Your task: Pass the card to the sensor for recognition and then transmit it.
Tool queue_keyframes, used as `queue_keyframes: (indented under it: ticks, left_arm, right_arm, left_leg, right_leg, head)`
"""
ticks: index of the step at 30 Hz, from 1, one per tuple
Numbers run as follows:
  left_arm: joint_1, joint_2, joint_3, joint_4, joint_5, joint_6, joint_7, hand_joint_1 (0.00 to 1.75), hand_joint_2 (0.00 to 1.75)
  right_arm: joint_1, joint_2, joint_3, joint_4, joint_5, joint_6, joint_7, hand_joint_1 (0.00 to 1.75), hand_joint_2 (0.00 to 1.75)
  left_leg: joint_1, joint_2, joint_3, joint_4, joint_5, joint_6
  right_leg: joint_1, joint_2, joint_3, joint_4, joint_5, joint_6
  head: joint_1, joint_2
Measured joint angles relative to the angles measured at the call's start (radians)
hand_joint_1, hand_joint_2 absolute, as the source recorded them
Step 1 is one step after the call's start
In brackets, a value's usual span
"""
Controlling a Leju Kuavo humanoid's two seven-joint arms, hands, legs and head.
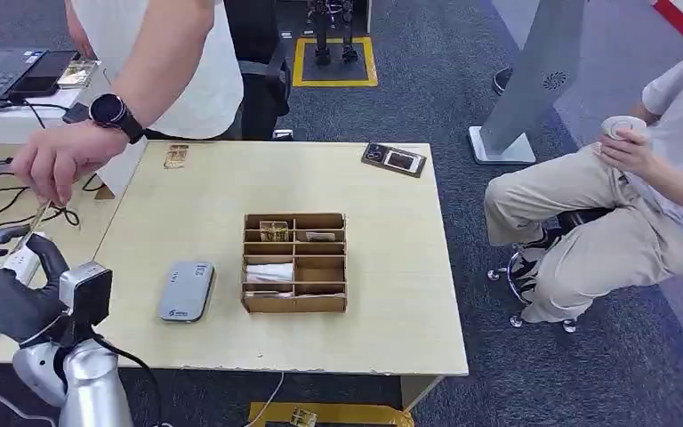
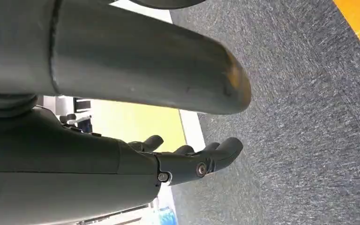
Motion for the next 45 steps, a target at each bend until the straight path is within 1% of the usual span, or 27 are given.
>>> queue_keyframes:
  ticks: [3,9,20,22,25,26,28,32,36,40,42,45]
  left_arm:
    - [-0.001,0.000,-0.004,0.000,0.024,0.000,-0.009,1.75,1.75]
    - [-0.001,0.000,-0.008,0.000,0.029,0.000,-0.009,1.75,1.75]
    - [-0.001,0.000,-0.009,-0.029,0.010,0.000,-0.009,1.75,1.75]
    - [-0.001,0.000,-0.009,-0.036,-0.008,0.000,0.004,1.75,1.75]
    - [0.001,0.000,-0.009,-0.045,-0.072,0.000,0.055,1.75,1.75]
    - [0.001,0.000,-0.009,-0.046,-0.081,0.000,0.062,1.75,1.75]
    - [0.002,0.000,-0.009,-0.045,-0.070,0.000,0.063,1.75,1.75]
    - [0.008,-0.001,-0.008,-0.038,-0.109,0.000,0.069,1.75,1.75]
    - [0.012,-0.001,-0.008,-0.035,-0.118,0.000,0.072,1.75,1.75]
    - [0.020,-0.001,-0.007,-0.029,-0.198,0.000,0.120,1.75,1.75]
    - [0.032,0.000,-0.007,-0.023,-0.248,0.000,0.158,1.75,1.75]
    - [0.040,0.000,0.000,0.010,-0.301,0.000,0.172,1.75,1.75]
  right_arm:
    - [0.004,0.007,-0.006,-0.003,0.000,-0.002,0.001,0.00,0.00]
    - [0.004,0.008,-0.010,-0.003,0.000,-0.002,0.003,0.00,0.00]
    - [0.004,0.010,-0.042,-0.003,0.000,-0.002,0.006,0.00,0.00]
    - [0.004,0.010,-0.047,-0.003,0.000,-0.002,0.006,0.00,0.00]
    - [0.005,0.010,-0.057,-0.004,0.000,-0.003,0.006,0.00,0.00]
    - [0.006,0.010,-0.061,-0.004,0.000,-0.003,0.006,0.00,0.00]
    - [0.009,0.011,-0.068,-0.004,0.000,-0.004,0.008,0.00,0.00]
    - [0.014,0.011,-0.079,-0.004,0.000,-0.022,0.006,0.00,0.00]
    - [0.016,0.011,-0.082,-0.004,0.000,-0.022,0.005,0.00,0.00]
    - [0.016,0.010,-0.084,-0.003,0.000,-0.035,0.000,0.00,0.00]
    - [0.015,0.008,-0.087,-0.003,0.000,-0.039,0.000,0.00,0.00]
    - [0.017,0.007,-0.094,-0.003,0.000,-0.041,0.000,0.00,0.00]
  left_leg:
    - [0.000,0.000,0.000,0.000,0.000,0.000]
    - [0.000,0.000,0.000,0.000,0.000,0.000]
    - [0.000,0.000,0.000,0.000,0.000,0.000]
    - [0.000,0.000,0.000,0.000,0.000,0.000]
    - [0.000,0.000,0.000,0.000,0.000,0.000]
    - [0.000,0.000,0.000,0.000,0.000,0.000]
    - [0.000,0.000,0.000,0.000,0.000,0.000]
    - [0.000,0.000,-0.001,0.000,0.000,0.000]
    - [0.000,0.000,-0.001,0.000,0.000,0.000]
    - [0.000,-0.001,-0.001,0.000,0.000,0.000]
    - [0.000,-0.001,-0.001,0.000,0.000,0.000]
    - [0.000,-0.002,-0.001,0.000,0.000,0.000]
  right_leg:
    - [0.000,0.000,0.000,0.000,0.000,0.000]
    - [0.000,0.000,0.000,0.000,0.000,0.000]
    - [0.000,0.000,0.000,0.000,0.000,0.000]
    - [0.000,0.000,0.000,0.000,0.000,0.000]
    - [0.000,0.000,0.000,0.000,0.000,0.000]
    - [0.000,0.000,0.000,0.000,0.000,0.000]
    - [0.000,0.000,0.000,0.000,0.000,0.000]
    - [0.000,0.000,0.000,0.000,0.000,0.000]
    - [0.000,0.000,0.000,0.000,0.000,0.000]
    - [0.000,-0.001,0.001,0.000,0.000,0.000]
    - [0.000,-0.001,0.000,0.000,0.000,0.000]
    - [0.000,-0.001,0.000,0.000,0.000,0.000]
  head:
    - [0.000,0.000]
    - [0.000,0.000]
    - [0.000,0.000]
    - [0.000,0.000]
    - [0.000,0.000]
    - [0.000,0.000]
    - [0.000,0.000]
    - [0.000,0.000]
    - [0.000,0.000]
    - [0.000,0.000]
    - [0.000,0.000]
    - [0.000,0.000]
